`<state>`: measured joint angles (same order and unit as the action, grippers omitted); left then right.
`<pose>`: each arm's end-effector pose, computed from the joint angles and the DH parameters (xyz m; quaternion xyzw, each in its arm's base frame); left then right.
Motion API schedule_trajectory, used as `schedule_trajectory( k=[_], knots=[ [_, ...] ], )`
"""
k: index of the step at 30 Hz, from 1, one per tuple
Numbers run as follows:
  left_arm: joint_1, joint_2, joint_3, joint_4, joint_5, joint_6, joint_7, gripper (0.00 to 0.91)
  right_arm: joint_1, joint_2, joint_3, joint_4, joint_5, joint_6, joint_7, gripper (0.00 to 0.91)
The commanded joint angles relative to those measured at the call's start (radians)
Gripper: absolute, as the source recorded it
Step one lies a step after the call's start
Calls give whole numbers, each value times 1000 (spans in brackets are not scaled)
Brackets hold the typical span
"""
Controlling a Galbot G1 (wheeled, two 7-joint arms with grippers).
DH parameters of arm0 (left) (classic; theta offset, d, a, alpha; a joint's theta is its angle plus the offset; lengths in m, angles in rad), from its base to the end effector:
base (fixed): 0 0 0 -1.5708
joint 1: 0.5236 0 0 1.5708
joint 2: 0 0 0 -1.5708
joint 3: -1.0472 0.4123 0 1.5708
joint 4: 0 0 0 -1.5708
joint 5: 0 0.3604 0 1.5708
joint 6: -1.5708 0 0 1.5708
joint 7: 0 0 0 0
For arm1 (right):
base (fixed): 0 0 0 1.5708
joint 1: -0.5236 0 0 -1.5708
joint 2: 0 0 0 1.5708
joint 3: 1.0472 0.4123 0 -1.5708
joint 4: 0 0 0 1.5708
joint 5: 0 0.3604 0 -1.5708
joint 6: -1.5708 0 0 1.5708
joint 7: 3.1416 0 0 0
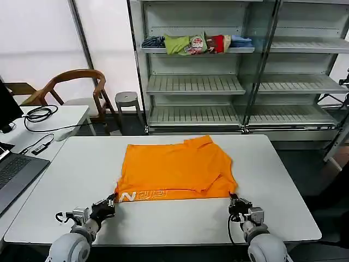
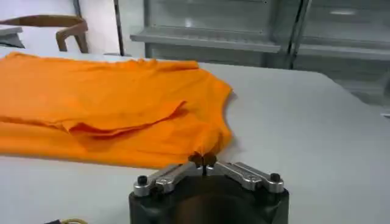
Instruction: Fold and organize the clothes.
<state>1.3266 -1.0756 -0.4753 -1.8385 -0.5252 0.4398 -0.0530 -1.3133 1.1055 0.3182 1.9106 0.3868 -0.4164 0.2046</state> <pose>0.2546 0.1359 -0.3715 -0.0616 -0.9661 0.0045 0.2508 0.2441 -0.0692 -0.3694 0.0605 -0.9723 0.0558 0.2186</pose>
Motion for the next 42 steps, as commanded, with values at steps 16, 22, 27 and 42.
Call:
schedule_trajectory(
  k=[16,22,27,42],
  knots=[
    [321,63,-149,-207,0,-32,66,20,-323,-13,39,228,-127,63,0,0],
    [352,54,-160,-216,12,-44,69,20,-350,-14,33,246,-134,65,1,0],
    [363,50,-169,-220,14,-47,68,20,-366,-13,26,254,-144,74,-1,0],
    [411,48,-189,-255,19,-50,76,20,-366,-19,35,256,-151,81,-3,0]
  ],
)
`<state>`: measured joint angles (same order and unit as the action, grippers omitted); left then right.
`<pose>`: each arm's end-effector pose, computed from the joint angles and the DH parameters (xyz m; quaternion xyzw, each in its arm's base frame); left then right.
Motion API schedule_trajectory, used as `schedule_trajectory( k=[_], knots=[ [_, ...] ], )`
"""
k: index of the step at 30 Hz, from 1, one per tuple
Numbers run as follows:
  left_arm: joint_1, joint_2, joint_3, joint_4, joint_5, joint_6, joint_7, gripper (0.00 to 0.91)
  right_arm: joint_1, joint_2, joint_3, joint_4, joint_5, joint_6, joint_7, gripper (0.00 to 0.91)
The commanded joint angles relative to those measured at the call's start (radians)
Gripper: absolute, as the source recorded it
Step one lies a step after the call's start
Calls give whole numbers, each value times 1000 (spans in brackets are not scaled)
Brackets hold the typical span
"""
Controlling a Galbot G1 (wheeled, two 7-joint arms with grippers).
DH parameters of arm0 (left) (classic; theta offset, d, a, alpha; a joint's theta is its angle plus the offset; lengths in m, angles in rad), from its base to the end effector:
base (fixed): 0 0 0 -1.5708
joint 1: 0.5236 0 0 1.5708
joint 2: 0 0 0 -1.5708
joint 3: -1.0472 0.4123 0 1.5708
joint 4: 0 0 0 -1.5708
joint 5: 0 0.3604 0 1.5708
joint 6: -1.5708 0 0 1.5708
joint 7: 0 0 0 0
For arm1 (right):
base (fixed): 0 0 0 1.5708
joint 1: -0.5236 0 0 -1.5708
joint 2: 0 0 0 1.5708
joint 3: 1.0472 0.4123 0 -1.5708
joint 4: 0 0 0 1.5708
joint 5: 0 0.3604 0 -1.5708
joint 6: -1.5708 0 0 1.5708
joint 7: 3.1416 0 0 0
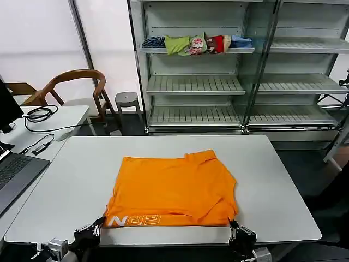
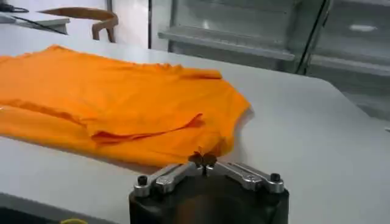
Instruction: Fold and organize the clothes.
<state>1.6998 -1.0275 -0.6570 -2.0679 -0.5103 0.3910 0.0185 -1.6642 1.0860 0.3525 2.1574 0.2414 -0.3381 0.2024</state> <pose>0.1377 0.1604 -0.3369 -0.0801 -0.9593 -0.0208 0.2700 0.1185 -0.0540 -0.3441 0.0924 -0.9682 0.0877 0.2154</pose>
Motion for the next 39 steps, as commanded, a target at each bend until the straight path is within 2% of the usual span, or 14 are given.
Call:
schedule_trajectory(
  k=[1,4,5,6,7,18,25,29,34,35,39],
  knots=[
    [41,-1,-6,-29,10,-1,6,20,-17,1,1,9,-6,2,-1,0],
    [45,-3,-2,-30,48,3,12,20,-18,4,0,4,-8,3,-1,0],
    [44,-2,-1,-28,47,4,12,322,-19,5,-1,3,-9,3,-1,121],
    [42,-1,-1,-26,47,5,12,907,-20,6,-1,3,-12,3,0,635],
    [40,0,-2,-27,48,8,11,907,-20,6,-1,3,-15,3,1,907],
    [-36,18,-27,-55,25,23,-11,907,-10,-10,71,48,0,13,-22,907],
    [-108,40,-13,-59,-10,22,-9,907,79,-30,79,83,64,4,-45,907],
    [-172,41,27,-31,-18,19,-7,907,185,-33,54,60,90,-39,-18,907],
    [-282,53,79,32,-35,16,-8,907,365,-20,3,-40,121,-113,36,907],
    [-327,56,95,58,-39,15,-9,907,430,-16,-22,-87,146,-146,59,907],
    [-451,59,142,140,-93,15,-19,907,547,-6,-76,-178,185,-190,73,907]
  ],
)
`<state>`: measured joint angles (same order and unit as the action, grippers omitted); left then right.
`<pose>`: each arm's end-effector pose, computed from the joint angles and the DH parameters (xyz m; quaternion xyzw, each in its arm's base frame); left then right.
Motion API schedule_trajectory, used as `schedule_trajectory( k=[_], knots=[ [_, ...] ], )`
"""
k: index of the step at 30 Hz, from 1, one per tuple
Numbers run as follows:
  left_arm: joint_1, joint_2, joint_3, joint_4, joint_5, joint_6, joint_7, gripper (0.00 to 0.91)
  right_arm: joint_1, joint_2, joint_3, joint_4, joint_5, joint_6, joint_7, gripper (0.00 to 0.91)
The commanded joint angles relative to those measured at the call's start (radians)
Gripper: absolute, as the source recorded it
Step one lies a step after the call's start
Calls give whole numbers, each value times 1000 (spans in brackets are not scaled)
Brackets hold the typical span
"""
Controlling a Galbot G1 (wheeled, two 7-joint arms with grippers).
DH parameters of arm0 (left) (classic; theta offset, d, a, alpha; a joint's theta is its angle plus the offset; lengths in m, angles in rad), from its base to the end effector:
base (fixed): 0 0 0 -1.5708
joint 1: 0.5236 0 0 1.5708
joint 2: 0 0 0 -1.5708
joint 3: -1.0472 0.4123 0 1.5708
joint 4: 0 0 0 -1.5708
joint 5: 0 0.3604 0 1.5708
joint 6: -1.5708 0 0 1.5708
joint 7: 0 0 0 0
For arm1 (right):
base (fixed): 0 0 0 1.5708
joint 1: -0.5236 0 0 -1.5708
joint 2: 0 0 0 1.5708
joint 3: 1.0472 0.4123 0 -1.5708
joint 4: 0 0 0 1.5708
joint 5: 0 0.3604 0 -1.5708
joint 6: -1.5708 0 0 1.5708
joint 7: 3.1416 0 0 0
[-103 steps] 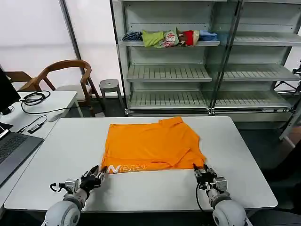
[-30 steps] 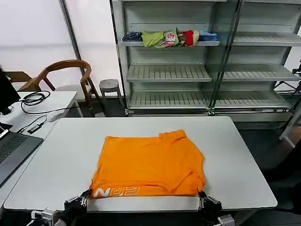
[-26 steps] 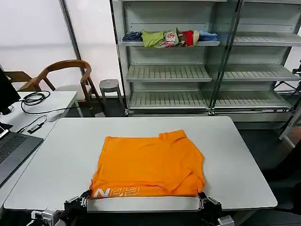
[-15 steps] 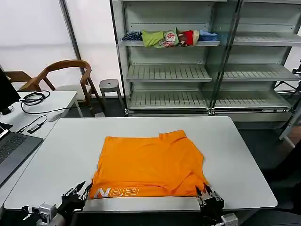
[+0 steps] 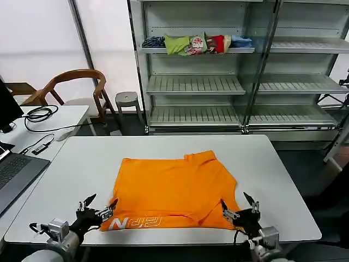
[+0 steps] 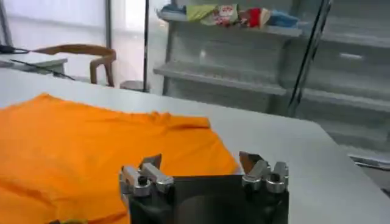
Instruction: Fold and organize the clothes.
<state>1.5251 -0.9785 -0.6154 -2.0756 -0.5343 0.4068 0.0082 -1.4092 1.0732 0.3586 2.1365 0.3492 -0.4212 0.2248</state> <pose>0.1955 0.1569 -0.3055 -0.1010 -0.9736 -0.0352 0.2018 0.2040 -0.0607 -0.3087 0.0752 -0.9827 0.0712 0.1536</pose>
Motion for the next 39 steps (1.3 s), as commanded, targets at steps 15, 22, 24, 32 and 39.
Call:
schedule_trajectory(
  k=[15,22,24,32,39],
  knots=[
    [-558,18,263,413,-72,-21,-6,907,678,118,-242,-517,124,-157,117,907],
    [-679,4,345,552,-96,-21,17,907,784,185,-267,-696,128,-156,115,907],
    [-702,1,370,587,-96,-24,21,907,819,206,-268,-748,131,-149,108,907],
    [-830,-17,443,749,-94,-45,59,907,895,272,-263,-907,123,-111,65,907],
    [-873,-38,462,838,-94,-50,70,907,915,304,-257,-997,88,-76,49,907]
  ],
)
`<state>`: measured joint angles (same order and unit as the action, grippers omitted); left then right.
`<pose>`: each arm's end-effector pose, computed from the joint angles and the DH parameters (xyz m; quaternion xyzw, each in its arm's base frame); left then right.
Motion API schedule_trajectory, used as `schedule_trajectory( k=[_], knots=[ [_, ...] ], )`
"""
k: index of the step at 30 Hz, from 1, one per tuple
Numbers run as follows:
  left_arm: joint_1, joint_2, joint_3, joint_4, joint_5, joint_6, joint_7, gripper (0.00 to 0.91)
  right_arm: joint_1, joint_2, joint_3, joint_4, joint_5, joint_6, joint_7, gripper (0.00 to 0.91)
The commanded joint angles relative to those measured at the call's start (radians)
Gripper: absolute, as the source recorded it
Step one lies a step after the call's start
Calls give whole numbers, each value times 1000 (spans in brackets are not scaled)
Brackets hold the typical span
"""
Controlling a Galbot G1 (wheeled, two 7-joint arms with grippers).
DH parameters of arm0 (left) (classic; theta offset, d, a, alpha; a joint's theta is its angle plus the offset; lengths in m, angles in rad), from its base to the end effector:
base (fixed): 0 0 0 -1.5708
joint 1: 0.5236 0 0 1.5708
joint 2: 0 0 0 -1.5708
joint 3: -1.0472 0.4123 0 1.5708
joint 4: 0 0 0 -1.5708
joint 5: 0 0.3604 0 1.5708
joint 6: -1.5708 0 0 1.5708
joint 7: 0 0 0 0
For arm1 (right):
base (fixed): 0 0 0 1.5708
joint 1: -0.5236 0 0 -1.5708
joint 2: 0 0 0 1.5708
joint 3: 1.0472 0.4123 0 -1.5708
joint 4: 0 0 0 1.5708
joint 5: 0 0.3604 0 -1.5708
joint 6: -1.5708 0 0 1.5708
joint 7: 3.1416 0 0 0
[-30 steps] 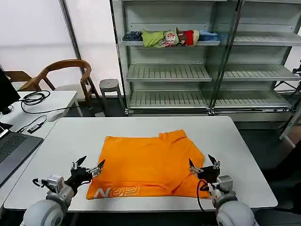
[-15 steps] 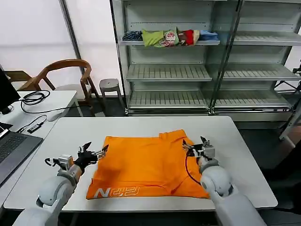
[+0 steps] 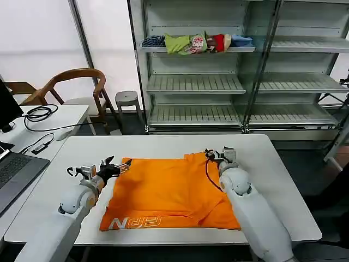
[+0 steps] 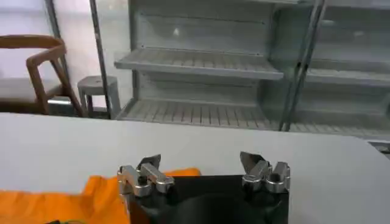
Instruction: Fold and organize the clothes.
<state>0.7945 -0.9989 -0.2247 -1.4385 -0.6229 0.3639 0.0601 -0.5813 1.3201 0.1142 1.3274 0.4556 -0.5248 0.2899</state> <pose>0.4415 0.1604 -0.3442 -0.1160 -0.9744 -0.0057 0.1925 0.5194 0.0111 -0.3187 0.0251 -0.9774 0.0348 0.2069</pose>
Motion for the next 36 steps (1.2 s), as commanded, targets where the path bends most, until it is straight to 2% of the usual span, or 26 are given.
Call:
schedule_trajectory(
  k=[1,13,21,36],
  knots=[
    [-146,-19,73,215,-5,-7,21,907,90,63,-12,-199,-24,31,-17,907],
    [-162,-37,91,276,9,-17,28,907,97,81,-17,-250,-43,41,-28,907],
    [-178,-50,100,309,18,-21,28,907,102,91,-13,-267,-40,56,-16,907],
    [-179,-57,99,315,16,-21,27,907,104,97,-12,-292,-35,54,-24,907]
  ],
)
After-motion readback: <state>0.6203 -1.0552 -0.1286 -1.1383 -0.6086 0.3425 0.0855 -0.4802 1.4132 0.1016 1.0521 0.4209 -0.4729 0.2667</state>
